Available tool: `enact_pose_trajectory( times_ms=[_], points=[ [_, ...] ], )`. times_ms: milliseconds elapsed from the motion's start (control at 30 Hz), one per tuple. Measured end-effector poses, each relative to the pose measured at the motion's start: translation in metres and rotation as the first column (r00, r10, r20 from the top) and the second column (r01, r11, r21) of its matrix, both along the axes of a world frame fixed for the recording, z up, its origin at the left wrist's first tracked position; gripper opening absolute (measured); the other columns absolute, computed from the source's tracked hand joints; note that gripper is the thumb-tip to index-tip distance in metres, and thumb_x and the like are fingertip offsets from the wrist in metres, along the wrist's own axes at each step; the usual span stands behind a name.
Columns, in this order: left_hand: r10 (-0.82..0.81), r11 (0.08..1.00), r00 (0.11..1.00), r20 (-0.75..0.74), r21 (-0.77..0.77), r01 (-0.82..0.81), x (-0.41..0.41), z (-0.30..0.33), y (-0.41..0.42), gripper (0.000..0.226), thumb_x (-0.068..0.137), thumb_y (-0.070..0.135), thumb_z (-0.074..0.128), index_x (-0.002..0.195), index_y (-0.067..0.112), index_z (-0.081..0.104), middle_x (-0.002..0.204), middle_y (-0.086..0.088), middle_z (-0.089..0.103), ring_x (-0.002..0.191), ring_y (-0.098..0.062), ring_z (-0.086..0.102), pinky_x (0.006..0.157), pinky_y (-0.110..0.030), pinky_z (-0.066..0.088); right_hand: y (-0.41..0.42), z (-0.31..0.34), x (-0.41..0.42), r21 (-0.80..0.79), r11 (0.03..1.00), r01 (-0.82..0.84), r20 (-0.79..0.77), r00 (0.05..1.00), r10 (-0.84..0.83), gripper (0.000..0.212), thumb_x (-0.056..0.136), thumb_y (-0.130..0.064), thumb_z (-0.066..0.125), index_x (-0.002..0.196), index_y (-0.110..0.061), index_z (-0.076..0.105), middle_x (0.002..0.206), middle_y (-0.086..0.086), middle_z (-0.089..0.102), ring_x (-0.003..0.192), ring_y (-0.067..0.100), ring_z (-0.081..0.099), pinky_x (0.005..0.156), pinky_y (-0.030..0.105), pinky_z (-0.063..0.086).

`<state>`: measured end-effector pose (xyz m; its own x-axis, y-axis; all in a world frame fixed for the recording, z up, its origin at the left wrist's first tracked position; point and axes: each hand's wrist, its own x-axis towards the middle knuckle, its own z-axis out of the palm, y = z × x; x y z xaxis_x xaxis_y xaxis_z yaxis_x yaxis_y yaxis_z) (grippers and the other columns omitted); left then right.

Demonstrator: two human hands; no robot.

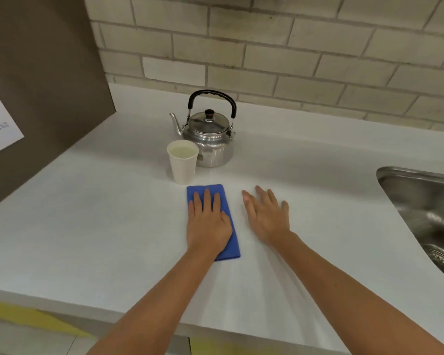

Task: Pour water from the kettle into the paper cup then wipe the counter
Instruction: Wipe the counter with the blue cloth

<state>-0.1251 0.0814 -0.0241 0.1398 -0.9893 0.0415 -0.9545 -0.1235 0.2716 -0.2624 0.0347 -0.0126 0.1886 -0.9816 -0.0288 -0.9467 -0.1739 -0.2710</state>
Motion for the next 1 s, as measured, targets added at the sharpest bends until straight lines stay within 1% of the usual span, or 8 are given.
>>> enact_pose_trajectory(
  times_ms=[233, 367, 433, 567, 667, 867, 933, 1000],
  points=[
    [-0.047, 0.998, 0.999, 0.026, 0.042, 0.046, -0.029, 0.01, -0.07, 0.054, 0.098, 0.03, 0.016, 0.147, 0.009, 0.006, 0.158, -0.014, 0.003, 0.145, -0.032, -0.001, 0.12, -0.042, 0.0, -0.008, 0.002, -0.005, 0.05, 0.999, 0.006, 0.075, 0.997, -0.009, 0.047, 0.099, -0.04, 0.008, 0.142, -0.032, 0.025, 0.157, -0.001, 0.018, 0.145, 0.02, 0.007, 0.115, 0.051, 0.007],
    [-0.067, 0.997, 0.998, 0.009, 0.037, 0.066, -0.028, 0.013, -0.072, 0.053, 0.099, 0.028, 0.017, 0.147, 0.01, 0.006, 0.158, -0.014, 0.003, 0.145, -0.032, -0.001, 0.12, -0.042, -0.001, -0.008, 0.004, -0.006, 0.064, 0.997, 0.037, 0.194, 0.98, -0.048, 0.051, 0.099, -0.041, 0.008, 0.142, -0.024, 0.029, 0.156, -0.002, 0.022, 0.145, 0.017, 0.01, 0.116, 0.047, 0.005],
    [-0.075, 0.996, 0.997, -0.025, 0.036, 0.076, -0.022, 0.009, -0.057, 0.053, 0.099, 0.029, 0.017, 0.147, 0.012, 0.005, 0.159, -0.012, 0.001, 0.146, -0.03, -0.004, 0.12, -0.04, -0.003, -0.008, 0.004, -0.006, 0.062, 0.996, 0.068, 0.215, 0.973, -0.08, 0.053, 0.098, -0.043, 0.009, 0.142, -0.023, 0.031, 0.155, -0.003, 0.023, 0.144, 0.015, 0.011, 0.116, 0.045, 0.005],
    [-0.102, 0.994, 0.989, -0.106, -0.037, 0.098, -0.002, -0.001, 0.001, 0.053, 0.097, 0.034, 0.022, 0.147, 0.021, 0.012, 0.159, -0.007, 0.004, 0.146, -0.027, -0.001, 0.119, -0.038, -0.001, -0.006, -0.001, 0.005, 0.036, 0.997, 0.072, 0.072, 0.995, -0.074, 0.052, 0.097, -0.046, 0.012, 0.142, -0.026, 0.029, 0.156, 0.0, 0.02, 0.144, 0.02, 0.009, 0.114, 0.054, 0.006],
    [-0.069, 0.996, 0.991, -0.111, -0.06, 0.062, 0.02, -0.004, 0.034, 0.053, 0.095, 0.037, 0.026, 0.146, 0.026, 0.017, 0.159, -0.005, 0.007, 0.146, -0.024, 0.002, 0.118, -0.036, 0.001, -0.001, -0.003, 0.018, 0.016, 0.995, 0.103, -0.027, 0.994, -0.103, 0.056, 0.095, -0.05, 0.013, 0.143, -0.024, 0.025, 0.155, 0.003, 0.017, 0.143, 0.025, 0.006, 0.112, 0.06, 0.006],
    [0.18, 0.984, 0.983, -0.03, -0.007, -0.18, 0.047, -0.001, 0.053, 0.057, 0.096, 0.036, 0.022, 0.148, 0.018, 0.007, 0.159, -0.012, 0.003, 0.146, -0.031, 0.0, 0.119, -0.04, 0.001, 0.005, -0.001, 0.023, 0.028, 0.994, 0.106, -0.063, 0.993, -0.104, 0.058, 0.095, -0.051, 0.011, 0.144, -0.022, 0.019, 0.156, 0.004, 0.013, 0.144, 0.03, 0.003, 0.111, 0.063, 0.005],
    [0.212, 0.977, 0.977, 0.017, 0.002, -0.212, 0.033, -0.001, 0.046, 0.057, 0.096, 0.035, 0.019, 0.147, 0.014, 0.003, 0.158, -0.016, 0.001, 0.145, -0.035, -0.001, 0.118, -0.042, -0.001, 0.003, 0.0, 0.018, 0.015, 0.996, 0.084, -0.043, 0.996, -0.084, 0.053, 0.096, -0.047, 0.012, 0.143, -0.025, 0.024, 0.155, 0.003, 0.017, 0.143, 0.028, 0.008, 0.111, 0.061, 0.01],
    [0.188, 0.982, 0.982, 0.033, 0.005, -0.188, 0.014, 0.001, 0.03, 0.058, 0.096, 0.035, 0.018, 0.147, 0.012, 0.003, 0.158, -0.017, 0.001, 0.144, -0.037, -0.001, 0.118, -0.043, -0.002, -0.001, 0.003, 0.009, 0.013, 0.998, 0.067, 0.008, 0.998, -0.067, 0.048, 0.097, -0.044, 0.013, 0.139, -0.029, 0.033, 0.154, 0.001, 0.022, 0.143, 0.024, 0.013, 0.111, 0.058, 0.013]
  ],
)
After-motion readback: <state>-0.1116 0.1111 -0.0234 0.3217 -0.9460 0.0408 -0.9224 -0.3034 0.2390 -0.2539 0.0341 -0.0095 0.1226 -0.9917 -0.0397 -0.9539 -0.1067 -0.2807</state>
